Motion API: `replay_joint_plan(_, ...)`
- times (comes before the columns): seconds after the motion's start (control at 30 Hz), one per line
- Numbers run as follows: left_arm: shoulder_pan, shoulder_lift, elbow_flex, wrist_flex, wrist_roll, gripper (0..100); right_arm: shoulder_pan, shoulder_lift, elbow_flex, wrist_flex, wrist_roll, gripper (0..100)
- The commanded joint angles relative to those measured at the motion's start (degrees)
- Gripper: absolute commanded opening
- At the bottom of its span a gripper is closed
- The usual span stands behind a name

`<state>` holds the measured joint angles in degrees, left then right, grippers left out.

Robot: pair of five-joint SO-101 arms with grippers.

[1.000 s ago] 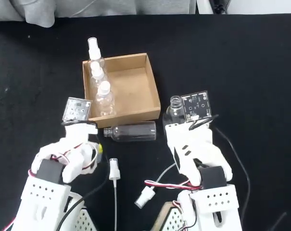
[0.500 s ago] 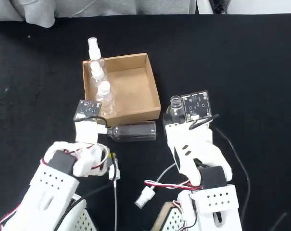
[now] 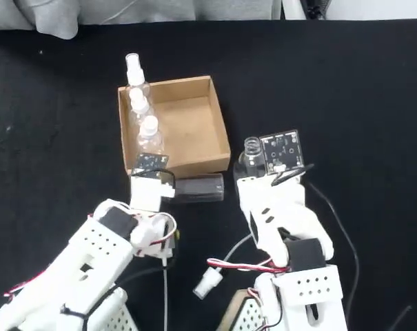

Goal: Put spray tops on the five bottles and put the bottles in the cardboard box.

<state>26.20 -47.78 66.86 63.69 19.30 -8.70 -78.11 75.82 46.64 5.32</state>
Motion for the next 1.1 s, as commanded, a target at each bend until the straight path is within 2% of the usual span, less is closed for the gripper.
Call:
replay_joint_plan(0.0,1.6,3.1,-2.1,-3.8,2.3,20,1.8,-1.3,-0.7,-2.0,0.1,8.8)
replay_joint_plan(0.57,2.2,8.4,-0.7,-7.5,3.1,19,1.8,-1.3,-0.7,-2.0,0.2,8.8)
replay_joint_plan(0.77,2.0,8.4,5.2,-19.9,3.1,3,1.8,-1.3,-0.7,-1.9,0.2,8.8)
replay_joint_plan(0.83,2.0,7.7,7.6,-22.9,3.1,4,1.8,-1.3,-0.7,-1.9,0.2,8.8)
replay_joint_plan(1.07,1.9,7.6,7.6,-22.7,3.1,3,1.8,-1.3,-0.7,-1.8,0.2,8.8)
